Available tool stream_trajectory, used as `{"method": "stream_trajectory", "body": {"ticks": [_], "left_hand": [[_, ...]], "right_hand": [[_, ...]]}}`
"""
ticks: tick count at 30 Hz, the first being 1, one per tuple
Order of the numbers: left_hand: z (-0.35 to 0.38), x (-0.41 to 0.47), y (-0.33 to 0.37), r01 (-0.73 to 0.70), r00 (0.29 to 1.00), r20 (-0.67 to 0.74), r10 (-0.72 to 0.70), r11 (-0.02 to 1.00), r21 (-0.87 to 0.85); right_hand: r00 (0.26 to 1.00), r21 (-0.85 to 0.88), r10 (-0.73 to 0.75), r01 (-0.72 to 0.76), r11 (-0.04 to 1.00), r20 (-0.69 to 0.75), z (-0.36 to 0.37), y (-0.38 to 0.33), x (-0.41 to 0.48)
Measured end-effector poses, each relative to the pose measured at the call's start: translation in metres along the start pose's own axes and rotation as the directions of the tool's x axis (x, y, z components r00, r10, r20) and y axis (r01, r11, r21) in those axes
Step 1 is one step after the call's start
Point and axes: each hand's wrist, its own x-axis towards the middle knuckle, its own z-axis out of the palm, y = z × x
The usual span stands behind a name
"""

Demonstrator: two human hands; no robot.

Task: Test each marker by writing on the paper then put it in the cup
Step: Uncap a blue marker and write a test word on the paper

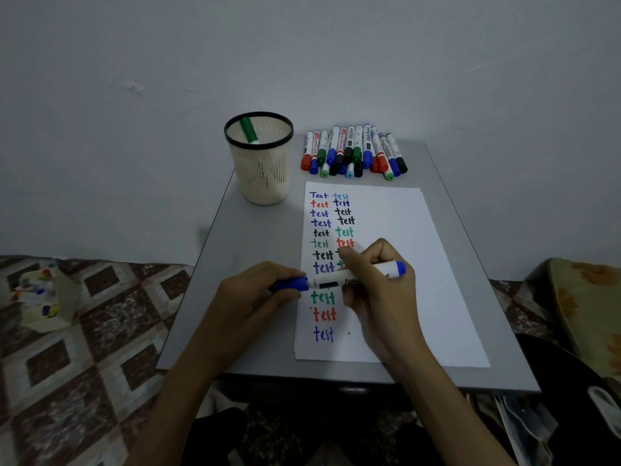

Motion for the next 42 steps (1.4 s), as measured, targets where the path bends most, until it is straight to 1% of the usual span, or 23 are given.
{"method": "stream_trajectory", "body": {"ticks": [3, 6, 15, 21, 25, 28, 31, 33, 36, 37, 38, 39, 40, 42], "left_hand": [[-0.001, 0.0, 0.002, -0.008, 1.0, -0.001, 0.008, 1.0, -0.018], [-0.003, 0.0, 0.001, -0.009, 0.999, -0.04, 0.008, 1.0, -0.014], [-0.002, -0.002, -0.001, -0.035, 0.997, -0.064, 0.044, 0.989, 0.142], [0.0, -0.004, -0.002, -0.091, 0.988, -0.103, 0.111, 0.979, 0.184], [0.001, -0.006, -0.004, -0.108, 0.985, -0.109, 0.136, 0.966, 0.236], [0.0, -0.006, -0.003, -0.104, 0.985, -0.116, 0.131, 0.971, 0.216], [0.001, -0.004, -0.001, -0.109, 0.986, -0.107, 0.131, 0.976, 0.187], [0.0, -0.002, 0.0, -0.089, 0.988, -0.108, 0.107, 0.983, 0.159], [-0.001, 0.0, 0.001, -0.047, 0.993, -0.097, 0.063, 0.987, 0.153], [-0.002, 0.0, 0.002, -0.041, 0.994, -0.093, 0.056, 0.987, 0.154], [-0.003, 0.0, 0.002, -0.038, 0.994, -0.091, 0.053, 0.988, 0.151], [-0.003, 0.0, 0.002, -0.038, 0.995, -0.09, 0.051, 0.989, 0.143], [-0.003, 0.0, 0.002, -0.038, 0.995, -0.091, 0.051, 0.99, 0.132], [-0.003, 0.0, 0.002, -0.045, 0.994, -0.094, 0.056, 0.992, 0.114]], "right_hand": [[1.0, -0.024, 0.003, -0.002, 1.0, 0.025, 0.007, 0.003, -0.001], [1.0, 0.018, -0.006, 0.005, 1.0, 0.02, 0.013, 0.003, -0.001], [0.988, 0.108, 0.098, -0.086, 0.99, -0.119, 0.026, 0.011, -0.007], [0.974, 0.12, 0.116, -0.094, 0.988, -0.196, 0.033, 0.011, -0.015], [0.969, 0.107, 0.106, -0.084, 0.991, -0.222, 0.039, 0.009, -0.021], [0.973, 0.103, 0.094, -0.073, 0.992, -0.209, 0.041, 0.006, -0.023], [0.983, 0.082, 0.134, -0.125, 0.989, -0.124, 0.033, -0.003, -0.017], [0.984, -0.007, 0.175, -0.175, 0.984, -0.025, 0.024, -0.013, -0.01], [0.962, -0.165, 0.243, -0.221, 0.961, 0.125, 0.01, -0.03, -0.001], [0.955, -0.238, 0.244, -0.201, 0.95, 0.166, 0.004, -0.035, 0.002], [0.952, -0.344, 0.227, -0.148, 0.927, 0.204, -0.002, -0.04, 0.005], [0.948, -0.472, 0.203, -0.067, 0.879, 0.244, -0.008, -0.044, 0.009], [0.94, -0.601, 0.182, 0.031, 0.798, 0.29, -0.011, -0.047, 0.012], [0.905, -0.787, 0.166, 0.235, 0.57, 0.391, -0.011, -0.048, 0.017]]}}
